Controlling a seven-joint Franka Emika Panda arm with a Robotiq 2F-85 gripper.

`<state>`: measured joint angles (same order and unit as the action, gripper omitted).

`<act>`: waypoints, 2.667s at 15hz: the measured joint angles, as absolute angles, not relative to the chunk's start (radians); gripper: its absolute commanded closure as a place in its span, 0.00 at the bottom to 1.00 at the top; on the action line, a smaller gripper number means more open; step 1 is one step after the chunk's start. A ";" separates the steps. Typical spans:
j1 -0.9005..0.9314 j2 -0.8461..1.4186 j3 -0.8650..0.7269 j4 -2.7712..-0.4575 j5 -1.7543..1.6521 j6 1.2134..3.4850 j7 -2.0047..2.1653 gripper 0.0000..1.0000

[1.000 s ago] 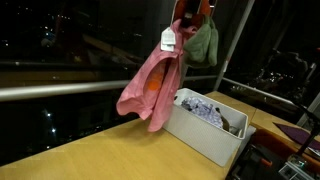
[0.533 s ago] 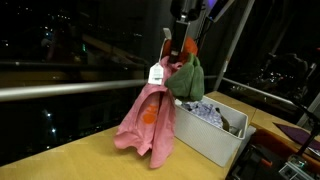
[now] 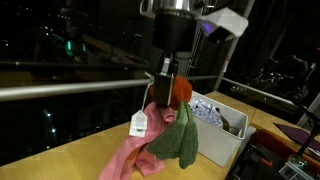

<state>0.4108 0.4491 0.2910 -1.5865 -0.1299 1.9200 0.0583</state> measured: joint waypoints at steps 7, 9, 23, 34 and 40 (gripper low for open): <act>0.362 0.472 0.218 -1.798 -0.134 2.147 0.080 1.00; 0.361 0.494 0.208 -1.788 -0.154 2.186 0.080 0.74; 0.314 0.498 0.203 -1.743 -0.186 2.191 0.024 0.00; 0.177 0.283 0.054 -1.936 -0.326 2.186 -0.019 0.00; 0.031 0.236 -0.006 -1.994 -0.335 2.192 -0.130 0.00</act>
<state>0.0307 0.2357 -0.0056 -1.9940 -0.3355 2.1924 -0.1299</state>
